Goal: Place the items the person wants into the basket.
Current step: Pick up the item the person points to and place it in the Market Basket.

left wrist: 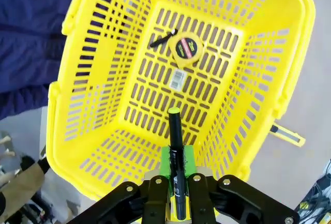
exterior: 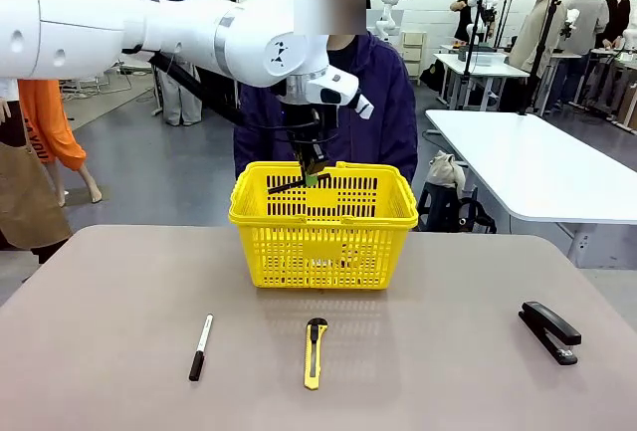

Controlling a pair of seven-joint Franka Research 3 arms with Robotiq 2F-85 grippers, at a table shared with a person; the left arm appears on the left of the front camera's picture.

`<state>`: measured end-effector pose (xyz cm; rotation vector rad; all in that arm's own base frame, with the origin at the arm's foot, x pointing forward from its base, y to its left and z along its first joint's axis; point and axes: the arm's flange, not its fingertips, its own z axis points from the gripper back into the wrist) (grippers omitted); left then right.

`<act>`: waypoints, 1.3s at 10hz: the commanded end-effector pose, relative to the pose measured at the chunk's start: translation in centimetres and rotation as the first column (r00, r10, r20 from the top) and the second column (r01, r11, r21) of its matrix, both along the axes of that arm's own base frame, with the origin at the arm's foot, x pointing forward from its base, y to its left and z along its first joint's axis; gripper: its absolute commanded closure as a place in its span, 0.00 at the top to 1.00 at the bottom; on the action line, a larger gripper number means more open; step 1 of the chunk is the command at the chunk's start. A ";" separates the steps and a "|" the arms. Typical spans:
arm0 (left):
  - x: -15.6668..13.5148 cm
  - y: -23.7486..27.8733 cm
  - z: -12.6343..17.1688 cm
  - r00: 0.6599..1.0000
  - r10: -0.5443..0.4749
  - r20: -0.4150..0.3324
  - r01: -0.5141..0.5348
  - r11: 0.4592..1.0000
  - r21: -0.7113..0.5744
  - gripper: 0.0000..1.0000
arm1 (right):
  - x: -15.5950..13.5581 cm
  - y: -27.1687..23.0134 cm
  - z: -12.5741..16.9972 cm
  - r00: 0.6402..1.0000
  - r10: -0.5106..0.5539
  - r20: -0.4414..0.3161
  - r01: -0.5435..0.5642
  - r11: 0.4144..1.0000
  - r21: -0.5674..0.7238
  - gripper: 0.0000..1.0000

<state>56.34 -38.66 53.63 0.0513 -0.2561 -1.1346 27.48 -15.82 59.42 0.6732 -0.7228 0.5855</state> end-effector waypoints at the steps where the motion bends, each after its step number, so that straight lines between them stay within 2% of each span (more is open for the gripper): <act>1: -0.1 1.6 0.3 0.998 -0.058 -0.020 0.057 0.996 -0.072 0.11 | 0.1 0.0 0.0 1.000 0.004 0.001 -0.004 1.000 0.014 1.00; 3: -1.1 1.9 0.5 0.996 -0.074 -0.047 0.071 0.996 -0.056 0.11 | 0.1 0.0 0.0 1.000 0.004 0.001 -0.004 1.000 0.014 1.00; 4: 0.8 1.1 0.2 0.999 -0.032 -0.016 0.031 0.998 -0.057 0.11 | 0.1 0.0 0.0 1.000 0.004 0.001 -0.004 1.000 0.014 1.00; 10: 0.8 1.1 0.2 0.999 -0.032 -0.016 0.031 0.998 -0.057 0.11 | 0.1 0.0 0.0 1.000 0.004 0.001 -0.004 1.000 0.014 1.00; 11: 0.6 1.1 0.1 0.999 -0.044 -0.026 0.042 0.998 -0.055 0.11 | 0.1 0.0 0.0 1.000 0.004 0.001 -0.004 1.000 0.014 1.00; 13: 2.5 0.6 -1.7 0.991 -0.131 -0.033 0.130 0.991 -0.021 0.11 | 0.1 0.0 0.0 1.000 0.004 0.001 -0.004 1.000 0.014 1.00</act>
